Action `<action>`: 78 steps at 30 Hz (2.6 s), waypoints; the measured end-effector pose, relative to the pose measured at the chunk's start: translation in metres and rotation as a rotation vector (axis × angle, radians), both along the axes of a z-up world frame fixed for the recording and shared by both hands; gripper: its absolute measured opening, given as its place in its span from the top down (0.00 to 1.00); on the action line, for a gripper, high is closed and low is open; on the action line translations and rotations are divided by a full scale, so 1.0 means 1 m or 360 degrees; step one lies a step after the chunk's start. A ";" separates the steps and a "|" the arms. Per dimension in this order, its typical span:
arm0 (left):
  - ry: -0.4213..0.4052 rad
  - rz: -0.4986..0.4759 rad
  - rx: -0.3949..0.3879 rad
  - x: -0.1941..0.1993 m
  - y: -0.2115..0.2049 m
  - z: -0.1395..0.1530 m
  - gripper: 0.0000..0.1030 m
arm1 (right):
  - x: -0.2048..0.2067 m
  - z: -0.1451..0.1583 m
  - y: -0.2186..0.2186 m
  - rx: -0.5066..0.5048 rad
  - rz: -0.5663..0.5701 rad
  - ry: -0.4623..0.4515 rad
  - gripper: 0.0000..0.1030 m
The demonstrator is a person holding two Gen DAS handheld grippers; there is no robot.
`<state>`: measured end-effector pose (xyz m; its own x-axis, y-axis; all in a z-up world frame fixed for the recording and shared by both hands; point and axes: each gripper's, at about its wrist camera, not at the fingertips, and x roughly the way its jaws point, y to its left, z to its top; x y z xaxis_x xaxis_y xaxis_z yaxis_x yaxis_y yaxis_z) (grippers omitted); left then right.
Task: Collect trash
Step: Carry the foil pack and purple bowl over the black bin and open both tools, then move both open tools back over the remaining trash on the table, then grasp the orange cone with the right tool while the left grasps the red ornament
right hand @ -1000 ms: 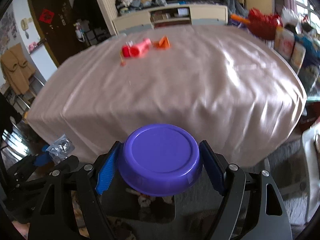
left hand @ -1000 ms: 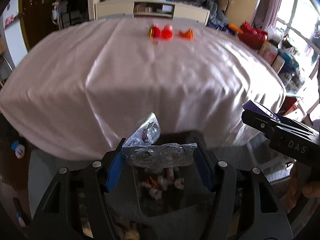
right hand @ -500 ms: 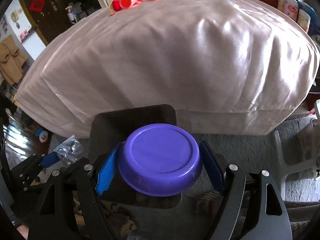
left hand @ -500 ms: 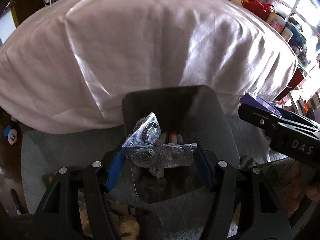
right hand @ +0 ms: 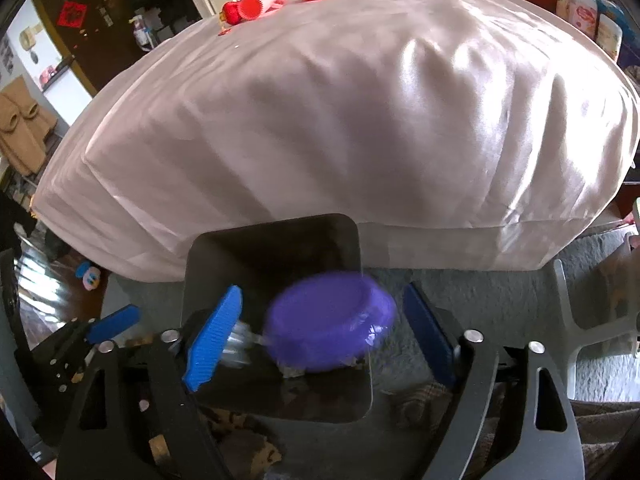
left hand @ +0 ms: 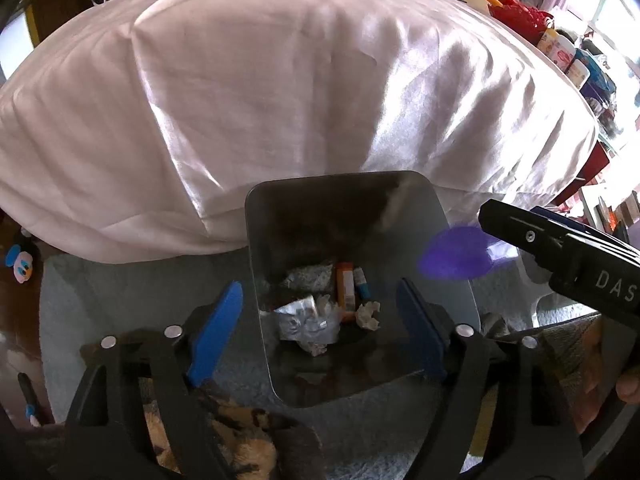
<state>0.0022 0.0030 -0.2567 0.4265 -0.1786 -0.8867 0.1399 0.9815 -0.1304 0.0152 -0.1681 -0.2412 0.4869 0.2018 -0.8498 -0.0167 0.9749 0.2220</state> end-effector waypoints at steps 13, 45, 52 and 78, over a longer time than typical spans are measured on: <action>-0.0041 0.0039 -0.0048 0.001 0.006 0.022 0.27 | 0.004 0.018 -0.018 0.0042 -0.0070 -0.0045 0.17; -0.0353 0.0125 0.0054 0.209 0.021 0.133 0.29 | 0.214 0.115 -0.041 0.0049 -0.0176 -0.0263 0.18; -0.0371 0.0059 0.0003 0.246 0.008 0.132 0.40 | 0.261 0.107 -0.038 0.0096 -0.0167 -0.0258 0.38; -0.0372 -0.0079 -0.0073 0.314 -0.030 0.117 0.39 | 0.311 0.081 -0.032 0.0159 -0.0094 -0.0225 0.82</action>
